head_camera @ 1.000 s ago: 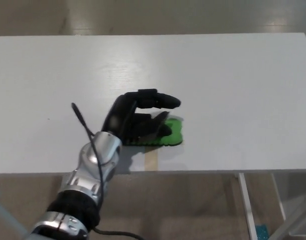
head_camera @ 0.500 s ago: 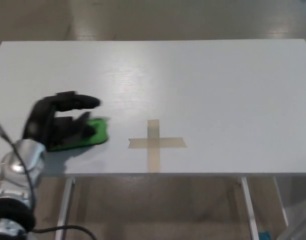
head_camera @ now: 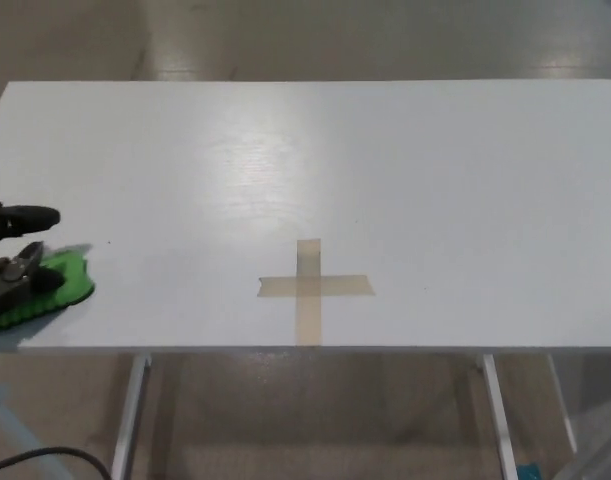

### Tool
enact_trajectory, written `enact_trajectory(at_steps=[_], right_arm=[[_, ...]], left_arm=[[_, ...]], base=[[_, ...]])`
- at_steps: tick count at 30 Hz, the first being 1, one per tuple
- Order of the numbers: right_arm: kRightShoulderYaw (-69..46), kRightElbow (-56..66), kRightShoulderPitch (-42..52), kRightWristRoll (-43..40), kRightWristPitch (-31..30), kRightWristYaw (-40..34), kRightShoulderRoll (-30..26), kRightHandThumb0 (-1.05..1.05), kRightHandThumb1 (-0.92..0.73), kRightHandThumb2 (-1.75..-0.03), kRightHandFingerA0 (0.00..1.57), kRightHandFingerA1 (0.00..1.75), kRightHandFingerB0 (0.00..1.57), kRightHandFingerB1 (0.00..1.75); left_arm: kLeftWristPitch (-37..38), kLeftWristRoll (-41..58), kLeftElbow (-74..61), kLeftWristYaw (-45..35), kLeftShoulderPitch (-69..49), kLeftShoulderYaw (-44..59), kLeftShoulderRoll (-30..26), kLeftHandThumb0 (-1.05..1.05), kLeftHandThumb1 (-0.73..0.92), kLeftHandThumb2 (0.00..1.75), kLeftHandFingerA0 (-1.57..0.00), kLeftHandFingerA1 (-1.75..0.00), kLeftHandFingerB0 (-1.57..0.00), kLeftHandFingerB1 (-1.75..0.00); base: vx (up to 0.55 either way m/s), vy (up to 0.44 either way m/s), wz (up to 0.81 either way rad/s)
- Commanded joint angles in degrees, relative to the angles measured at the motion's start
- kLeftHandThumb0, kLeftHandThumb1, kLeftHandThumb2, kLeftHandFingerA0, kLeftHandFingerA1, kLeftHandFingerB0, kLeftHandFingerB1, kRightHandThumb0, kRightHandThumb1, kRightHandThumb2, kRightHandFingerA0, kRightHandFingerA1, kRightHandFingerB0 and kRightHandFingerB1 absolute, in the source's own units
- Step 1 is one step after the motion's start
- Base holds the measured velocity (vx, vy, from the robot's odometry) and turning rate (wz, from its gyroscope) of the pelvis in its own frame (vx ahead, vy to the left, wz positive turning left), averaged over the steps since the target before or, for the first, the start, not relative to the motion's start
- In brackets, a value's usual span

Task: Use the left hand to press on the green eraser and wipe the desk from center to the left and then back to center.

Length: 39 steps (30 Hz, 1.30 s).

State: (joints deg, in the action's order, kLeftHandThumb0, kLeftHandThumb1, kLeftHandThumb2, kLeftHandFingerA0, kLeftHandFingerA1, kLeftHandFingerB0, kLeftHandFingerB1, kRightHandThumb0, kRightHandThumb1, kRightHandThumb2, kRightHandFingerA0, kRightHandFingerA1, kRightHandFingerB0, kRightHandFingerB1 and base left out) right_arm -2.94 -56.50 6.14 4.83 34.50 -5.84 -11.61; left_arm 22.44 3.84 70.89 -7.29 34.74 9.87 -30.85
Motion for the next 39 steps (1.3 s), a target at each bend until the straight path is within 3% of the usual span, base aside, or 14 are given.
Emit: enact_trajectory(at_steps=[1,14,17,30,39], right_arm=[[-0.1,-0.8,0.3,0.4,-0.8,-0.6,0.3,-0.46,-0.77,-0.64,0.64,0.45,0.63,0.41],[-0.1,-0.7,0.3,0.6,-0.4,-0.3,0.2,-0.46,-0.77,-0.64,0.64,0.45,0.66,0.42],[-0.2,-0.6,0.1,0.5,-0.5,-0.4,0.3,-0.47,-0.76,-0.64,0.65,0.45,0.66,0.42],[0.8,0.7,0.3,2.1,0.1,-0.8,-0.5,-0.45,-0.76,-0.63,0.66,0.46,0.67,0.43],[0.5,0.6,0.4,1.2,0.7,0.4,-0.3,-0.45,-0.76,-0.63,0.67,0.47,0.67,0.42]], left_arm=[[-4.5,-2.1,3.4,0.3,-4.6,-0.9,1.4,-0.24,0.75,0.64,-1.11,-0.56,-0.96,-0.52],[-1.8,-4.6,0.0,0.3,-2.8,-7.4,10.5,-0.27,0.73,0.64,-1.11,-0.57,-0.97,-0.51],[0.0,-5.9,-2.4,0.2,-1.9,-10.9,14.9,-0.27,0.73,0.64,-1.10,-0.56,-0.97,-0.51],[-3.0,-7.1,-9.3,1.8,0.0,-18.1,25.0,-0.29,0.74,0.64,-1.09,-0.56,-0.97,-0.50],[-5.0,-8.7,-13.0,3.1,0.2,-21.6,28.1,-0.30,0.74,0.64,-1.09,-0.56,-0.96,-0.49]], base=[[0.00,0.000,0.00],[0.00,0.000,0.02],[0.00,0.000,0.00],[0.00,0.000,0.00],[0.00,0.000,0.00]])
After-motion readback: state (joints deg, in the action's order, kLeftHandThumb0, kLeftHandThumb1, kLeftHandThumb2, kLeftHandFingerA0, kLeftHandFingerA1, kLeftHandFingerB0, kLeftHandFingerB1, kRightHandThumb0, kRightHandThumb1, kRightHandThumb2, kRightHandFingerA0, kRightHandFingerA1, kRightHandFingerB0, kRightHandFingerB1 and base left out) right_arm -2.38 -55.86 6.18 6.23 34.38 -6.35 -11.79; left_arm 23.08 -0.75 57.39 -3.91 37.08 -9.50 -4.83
